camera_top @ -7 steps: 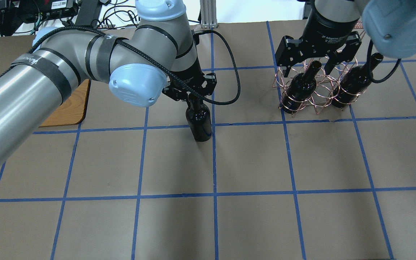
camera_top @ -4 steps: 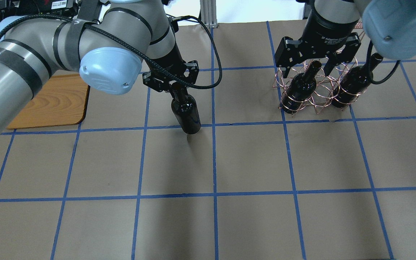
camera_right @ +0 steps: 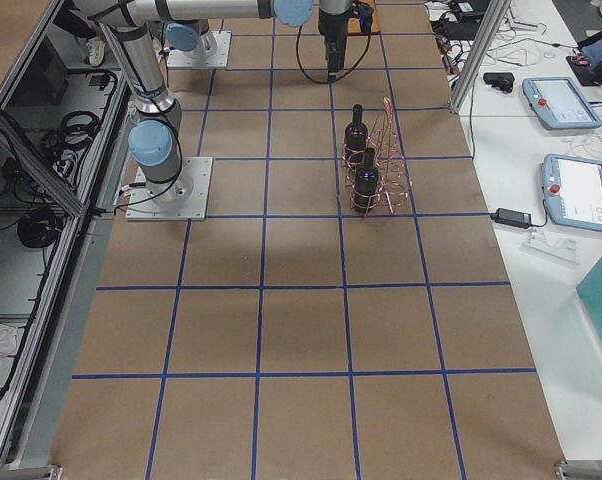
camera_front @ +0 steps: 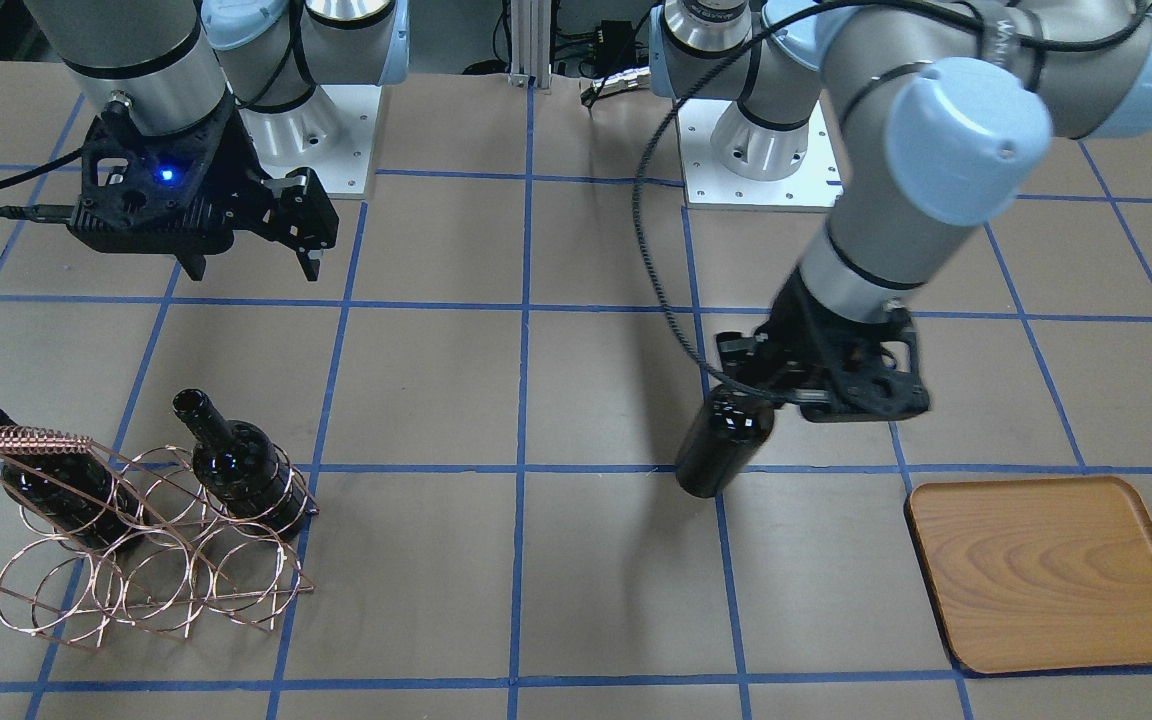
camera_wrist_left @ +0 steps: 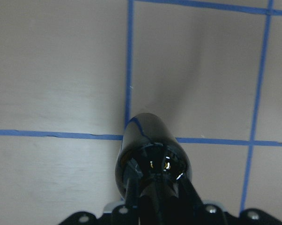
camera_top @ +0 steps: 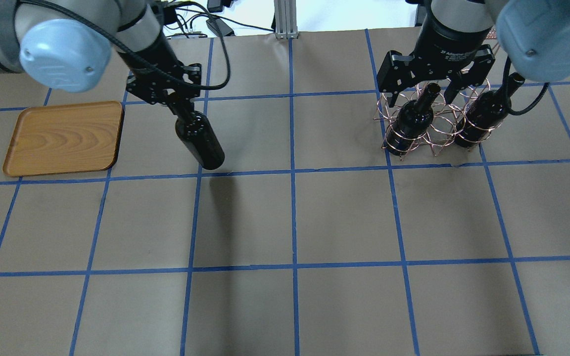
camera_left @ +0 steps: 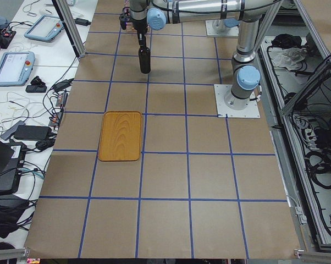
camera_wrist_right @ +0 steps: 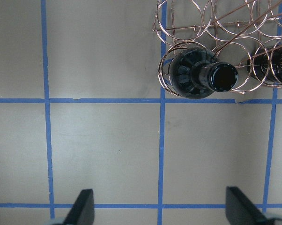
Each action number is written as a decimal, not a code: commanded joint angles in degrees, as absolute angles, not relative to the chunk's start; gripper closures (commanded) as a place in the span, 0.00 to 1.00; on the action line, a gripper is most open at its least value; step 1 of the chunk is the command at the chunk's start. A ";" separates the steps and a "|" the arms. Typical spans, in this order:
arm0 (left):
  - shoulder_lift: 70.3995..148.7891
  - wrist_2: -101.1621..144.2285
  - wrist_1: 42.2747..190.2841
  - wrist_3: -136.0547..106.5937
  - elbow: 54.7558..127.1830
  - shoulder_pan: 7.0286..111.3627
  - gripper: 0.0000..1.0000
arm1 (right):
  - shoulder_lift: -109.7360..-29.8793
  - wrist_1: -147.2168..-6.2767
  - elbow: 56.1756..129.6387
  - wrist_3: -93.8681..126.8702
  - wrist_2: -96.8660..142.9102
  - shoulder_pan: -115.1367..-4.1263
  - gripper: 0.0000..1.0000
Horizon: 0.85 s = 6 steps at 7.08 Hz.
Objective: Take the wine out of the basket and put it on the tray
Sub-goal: 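Lift the bottle with the left gripper and carry it over the tray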
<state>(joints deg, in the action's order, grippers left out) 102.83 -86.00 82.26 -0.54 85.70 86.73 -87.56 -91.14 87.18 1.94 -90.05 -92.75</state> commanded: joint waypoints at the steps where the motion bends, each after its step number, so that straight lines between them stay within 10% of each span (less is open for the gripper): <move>1: 104.66 -88.59 87.69 12.71 79.33 73.87 0.91 | -87.54 -91.14 87.19 1.93 -89.91 -92.72 0.00; 6: 112.22 -89.05 79.73 26.44 73.65 64.88 0.89 | -87.63 -91.40 87.19 1.93 -89.74 -92.64 0.00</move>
